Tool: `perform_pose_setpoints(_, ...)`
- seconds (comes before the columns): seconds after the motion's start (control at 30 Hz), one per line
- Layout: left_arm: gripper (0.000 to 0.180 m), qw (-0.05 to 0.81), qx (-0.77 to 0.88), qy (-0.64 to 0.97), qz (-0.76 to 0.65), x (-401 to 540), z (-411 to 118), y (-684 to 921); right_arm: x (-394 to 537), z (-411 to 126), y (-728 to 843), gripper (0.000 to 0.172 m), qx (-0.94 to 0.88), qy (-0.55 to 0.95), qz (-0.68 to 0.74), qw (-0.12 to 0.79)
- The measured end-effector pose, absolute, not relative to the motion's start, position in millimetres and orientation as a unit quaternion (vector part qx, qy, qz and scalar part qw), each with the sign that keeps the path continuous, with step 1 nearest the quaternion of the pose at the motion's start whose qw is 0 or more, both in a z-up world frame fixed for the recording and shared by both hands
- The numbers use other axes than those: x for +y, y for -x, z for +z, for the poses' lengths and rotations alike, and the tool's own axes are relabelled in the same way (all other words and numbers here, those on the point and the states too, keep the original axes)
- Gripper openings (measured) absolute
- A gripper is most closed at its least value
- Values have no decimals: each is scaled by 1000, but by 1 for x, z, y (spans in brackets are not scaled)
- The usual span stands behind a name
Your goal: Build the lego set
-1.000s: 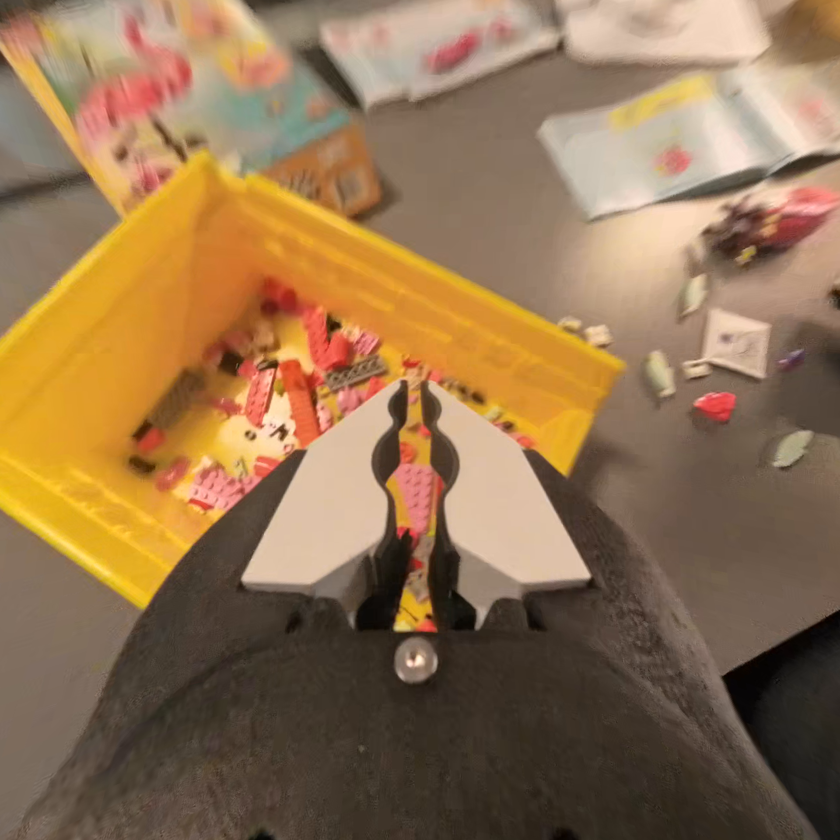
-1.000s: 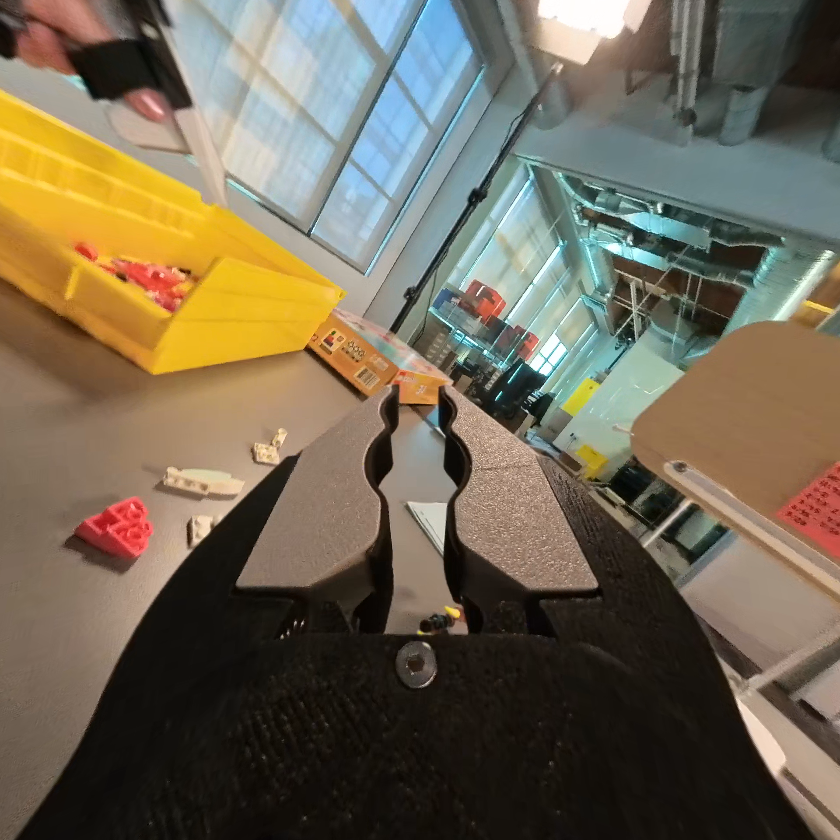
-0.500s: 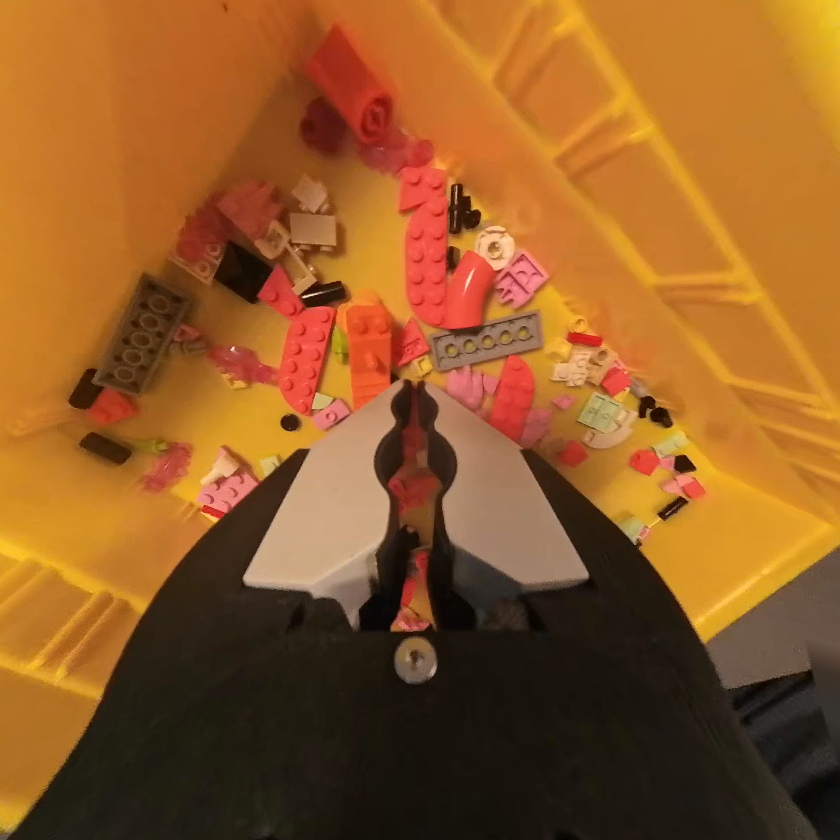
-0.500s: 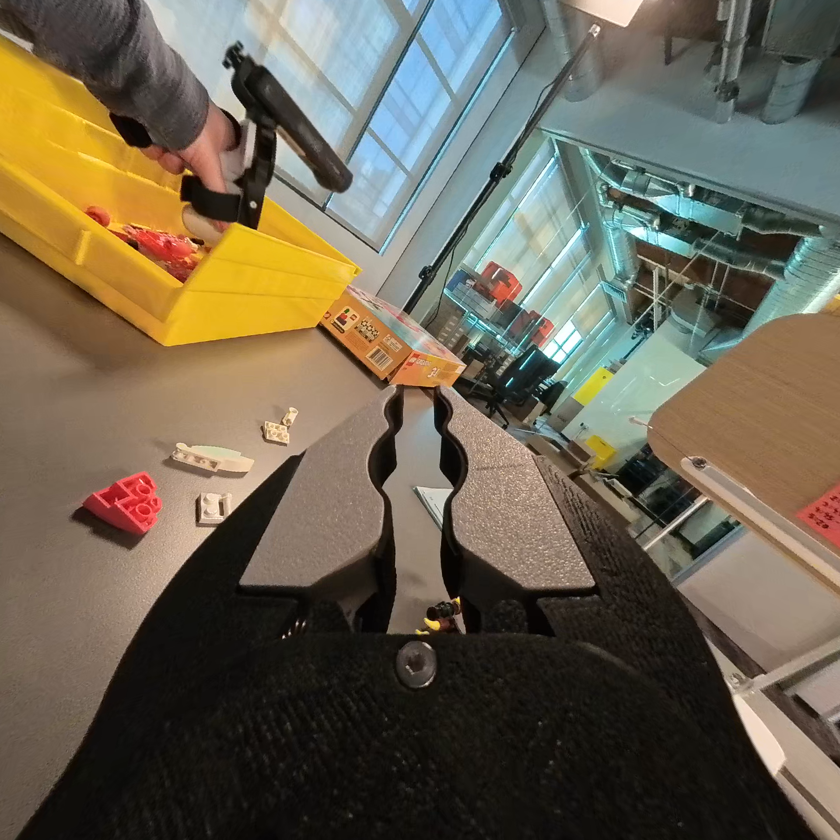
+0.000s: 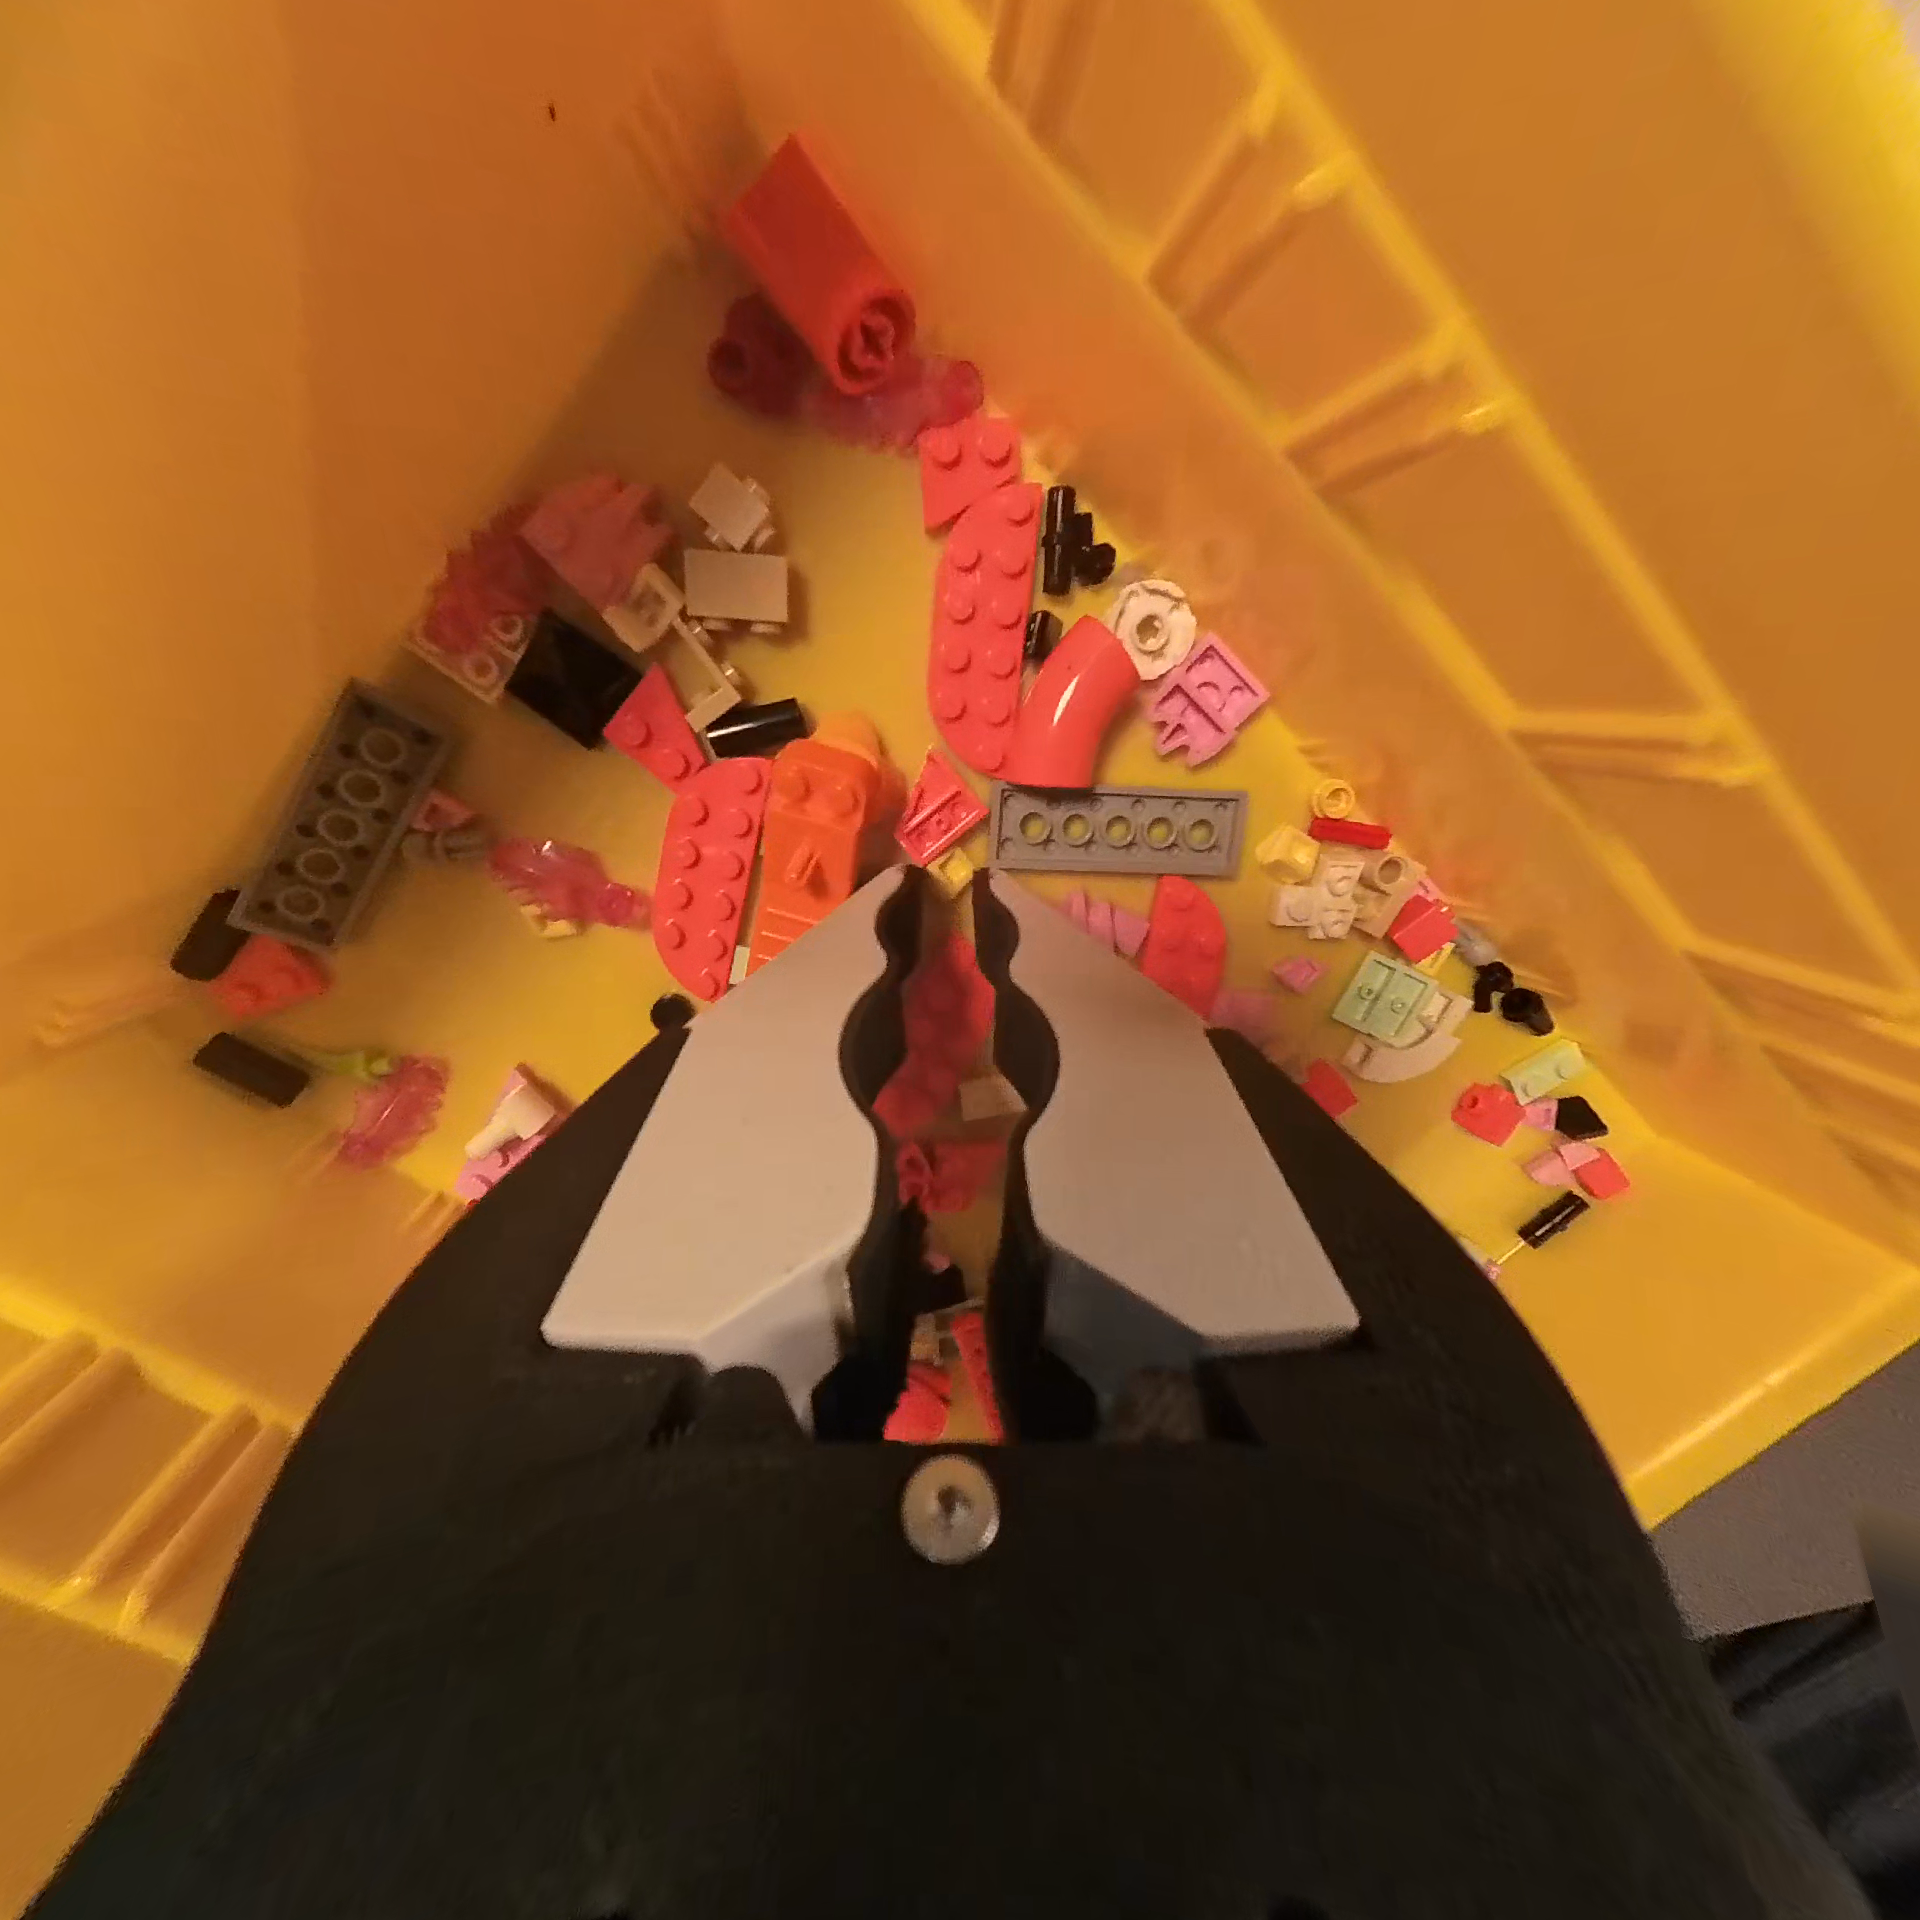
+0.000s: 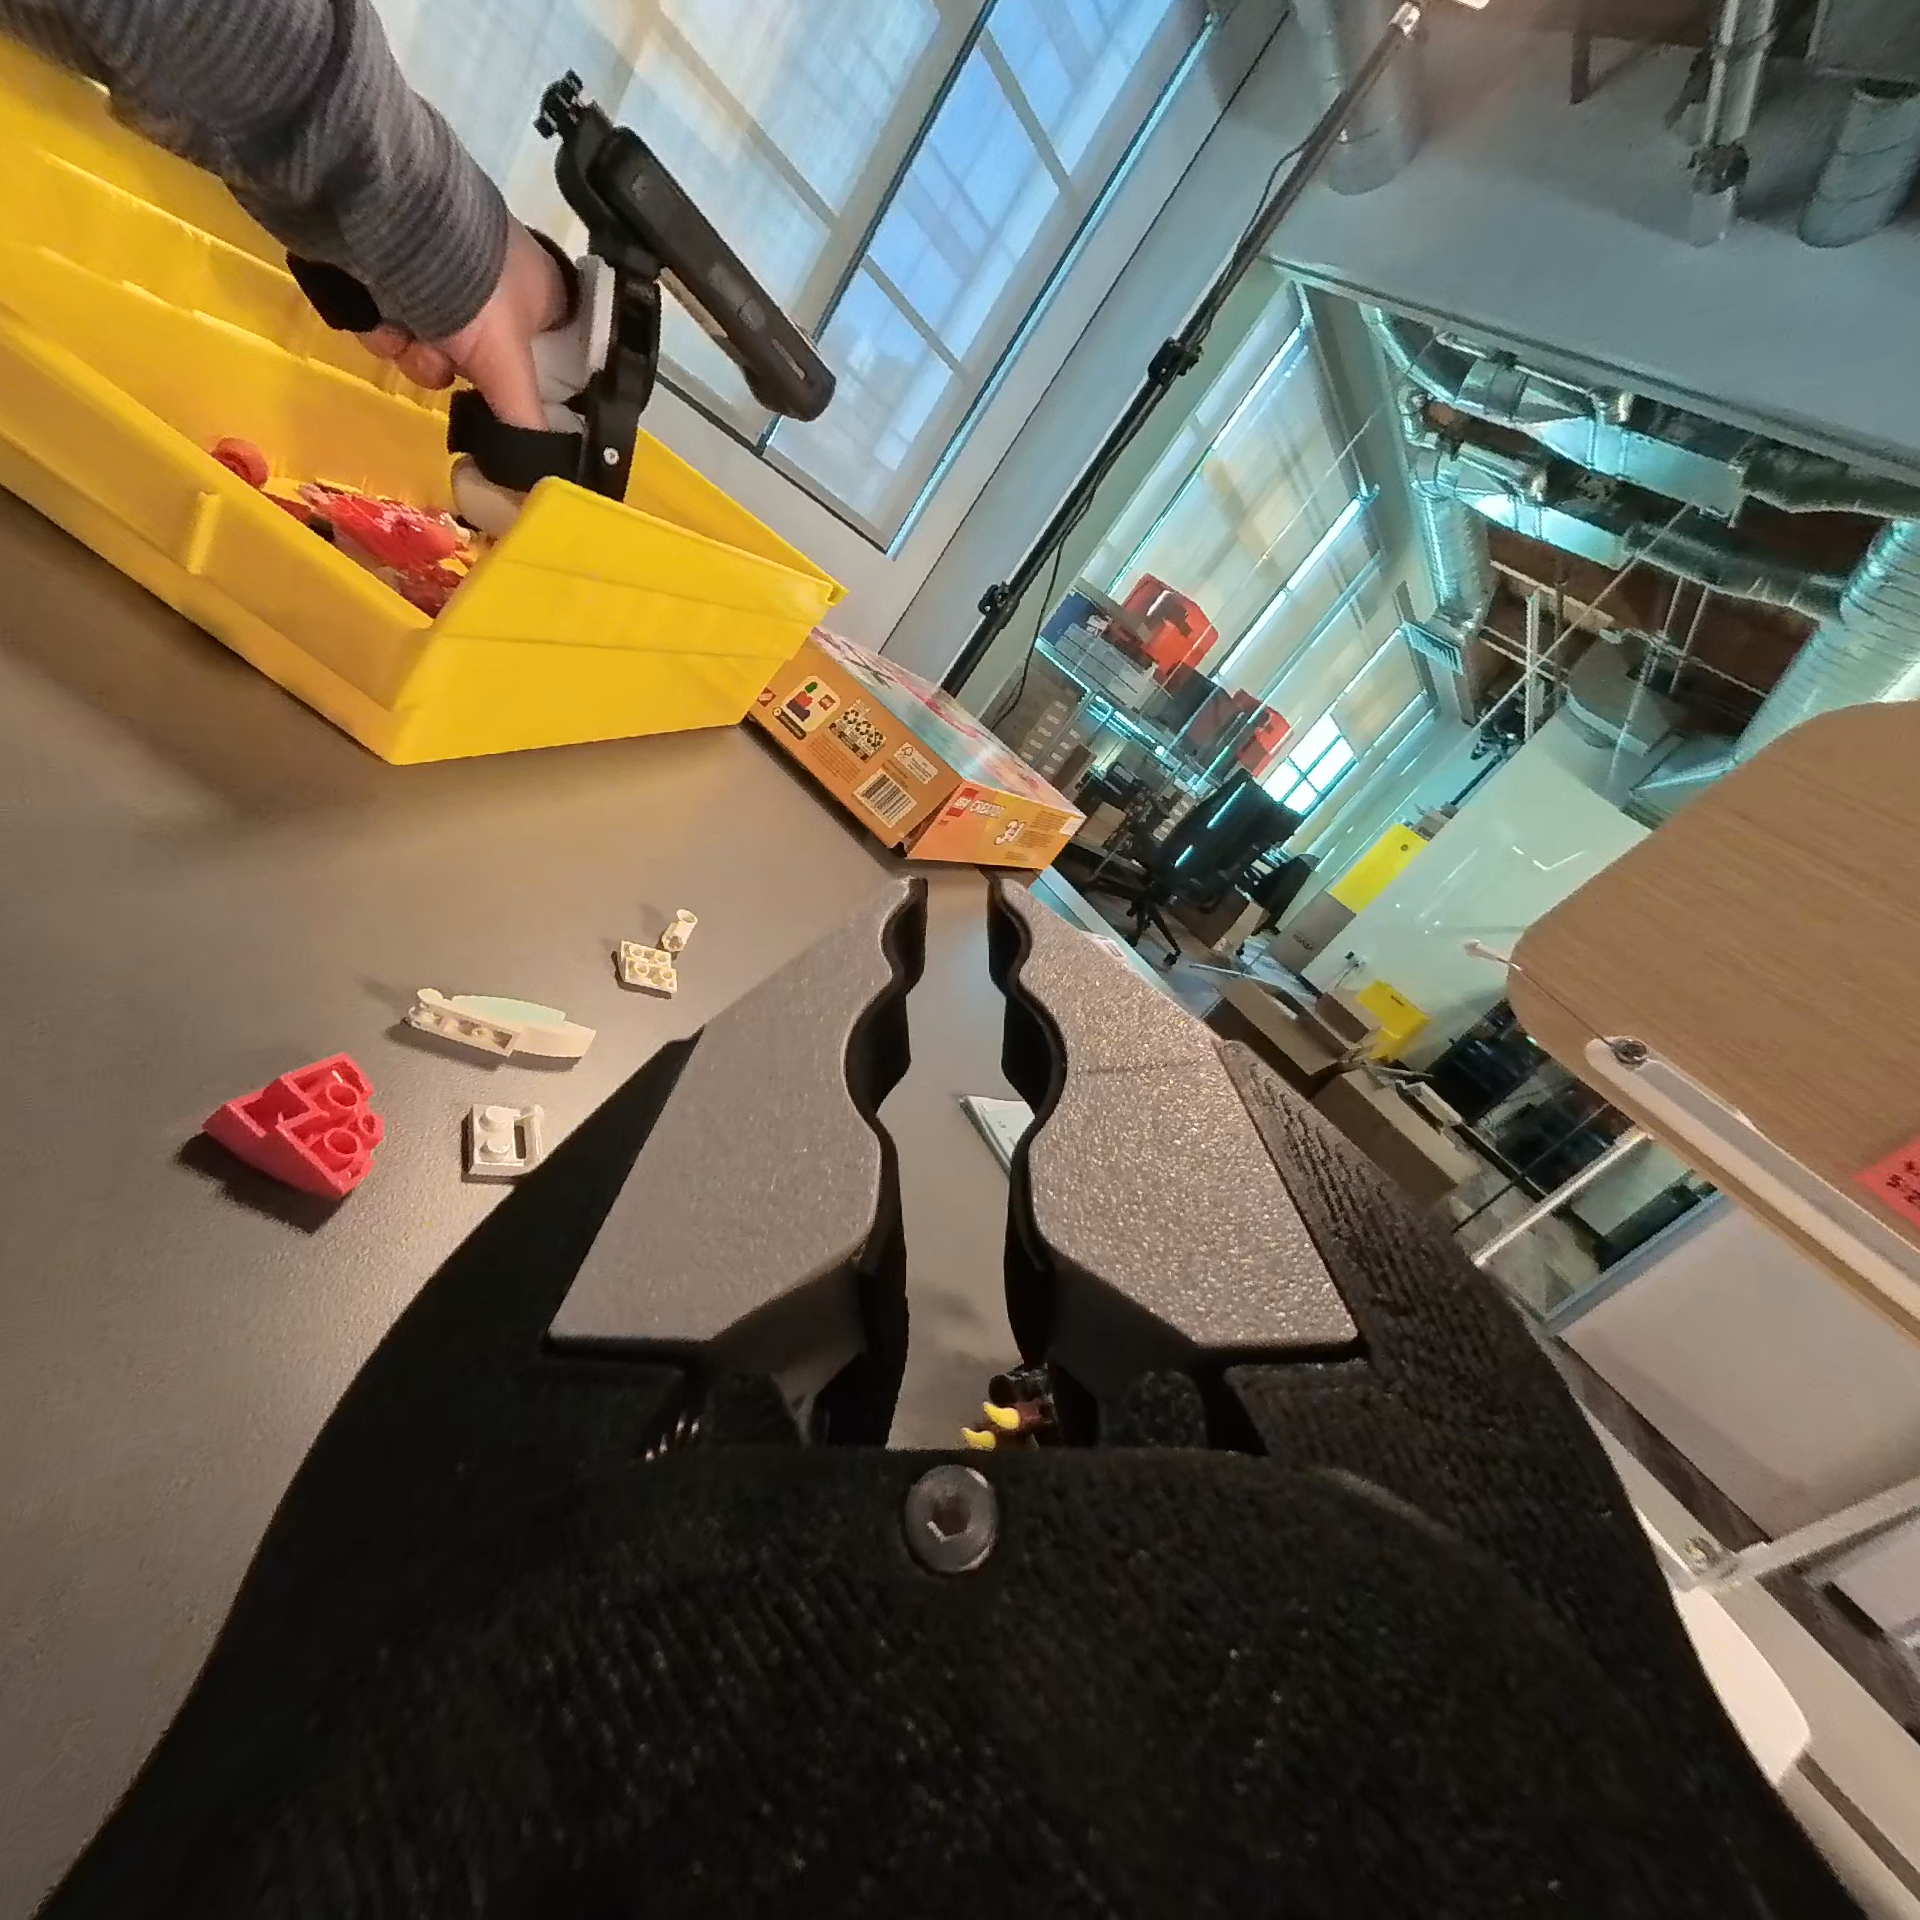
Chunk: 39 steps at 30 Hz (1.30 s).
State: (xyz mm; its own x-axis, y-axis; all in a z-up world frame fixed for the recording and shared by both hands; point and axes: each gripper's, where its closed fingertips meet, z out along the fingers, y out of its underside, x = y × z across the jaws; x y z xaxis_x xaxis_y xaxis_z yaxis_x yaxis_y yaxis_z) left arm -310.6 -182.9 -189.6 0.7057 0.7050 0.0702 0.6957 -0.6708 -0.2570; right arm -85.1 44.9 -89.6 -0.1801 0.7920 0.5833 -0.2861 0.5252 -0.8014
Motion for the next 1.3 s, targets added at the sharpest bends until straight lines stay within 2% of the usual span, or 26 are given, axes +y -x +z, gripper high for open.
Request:
perform_pose_setpoints(0.13,0,140,-369,918,27,-183,-185,310,44,-91,85,10,-631,200,440,607)
perform_pose_setpoints(0.3,0,245,-338,906,70,-171,-134,302,47,-89,85,9,-626,203,441,609)
perform_pose_setpoints(0.37,0,253,-324,906,97,-173,-122,300,46,-90,86,9,-628,203,442,607)
perform_pose_setpoints(0.67,7,158,-373,914,22,-181,-173,309,45,-90,86,9,-631,197,436,611)
perform_pose_setpoints(0.9,19,138,-390,910,11,-182,-188,314,44,-91,86,8,-633,196,436,609)
perform_pose_setpoints(1.17,0,122,-378,917,35,-185,-190,317,44,-91,87,8,-633,198,438,606)
perform_pose_setpoints(1.3,3,121,-379,917,26,-186,-190,314,44,-92,87,8,-635,197,438,605)
